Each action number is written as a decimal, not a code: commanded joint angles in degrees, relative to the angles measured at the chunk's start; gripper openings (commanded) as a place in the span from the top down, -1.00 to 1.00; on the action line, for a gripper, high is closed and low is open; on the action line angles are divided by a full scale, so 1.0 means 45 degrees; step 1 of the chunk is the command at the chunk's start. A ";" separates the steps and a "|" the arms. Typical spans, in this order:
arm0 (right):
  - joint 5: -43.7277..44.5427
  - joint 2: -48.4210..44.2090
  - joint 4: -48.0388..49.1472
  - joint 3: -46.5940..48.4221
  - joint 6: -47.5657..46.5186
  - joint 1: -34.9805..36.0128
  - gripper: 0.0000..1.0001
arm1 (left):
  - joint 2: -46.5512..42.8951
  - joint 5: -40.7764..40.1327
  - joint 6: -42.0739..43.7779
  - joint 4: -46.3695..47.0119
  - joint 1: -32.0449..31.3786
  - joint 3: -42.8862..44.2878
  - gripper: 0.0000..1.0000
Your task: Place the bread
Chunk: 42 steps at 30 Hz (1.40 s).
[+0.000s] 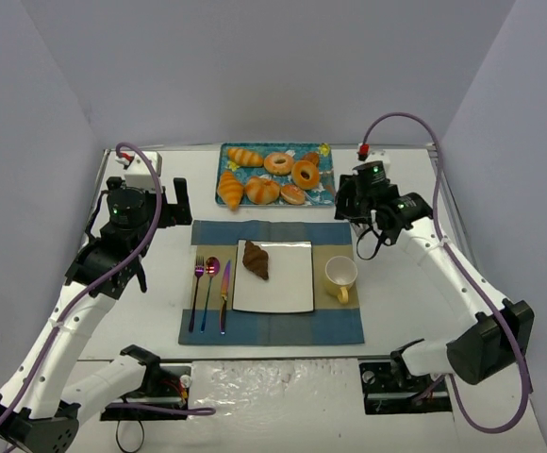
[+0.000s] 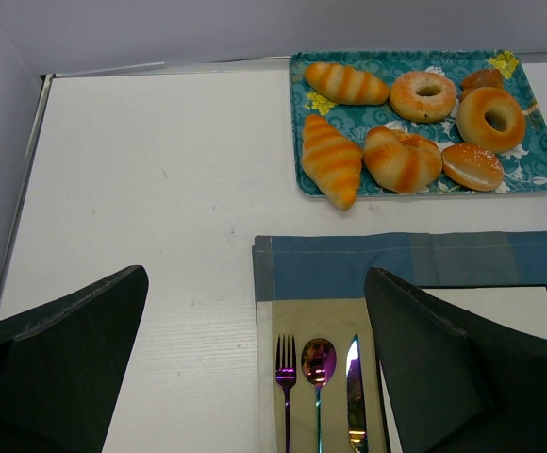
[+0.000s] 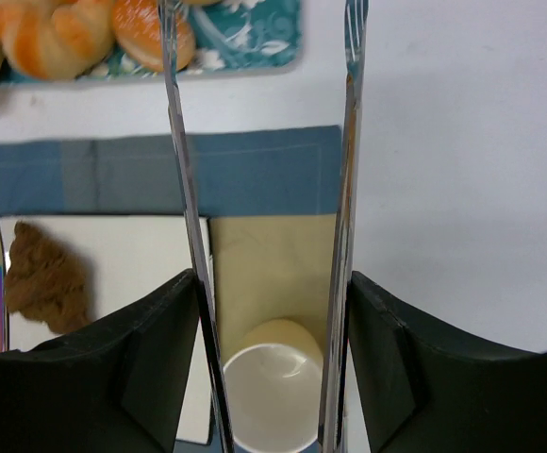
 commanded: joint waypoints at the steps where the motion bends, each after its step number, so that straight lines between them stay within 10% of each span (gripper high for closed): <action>1: -0.0462 0.0362 0.0986 0.0845 -0.0448 -0.1895 -0.14 | 0.0033 -0.0052 0.0127 0.0738 -0.0083 0.0268 -0.94; 13: 0.0112 0.3836 0.2652 0.1897 -0.0332 -0.5250 -0.09 | 0.0009 -0.0052 0.0139 0.0769 -0.0102 0.0260 -0.94; 42: 0.0498 0.8599 0.3873 0.2240 -0.0043 -0.6082 -0.31 | 0.0060 -0.0181 0.0224 0.0738 -0.0142 0.0260 -0.94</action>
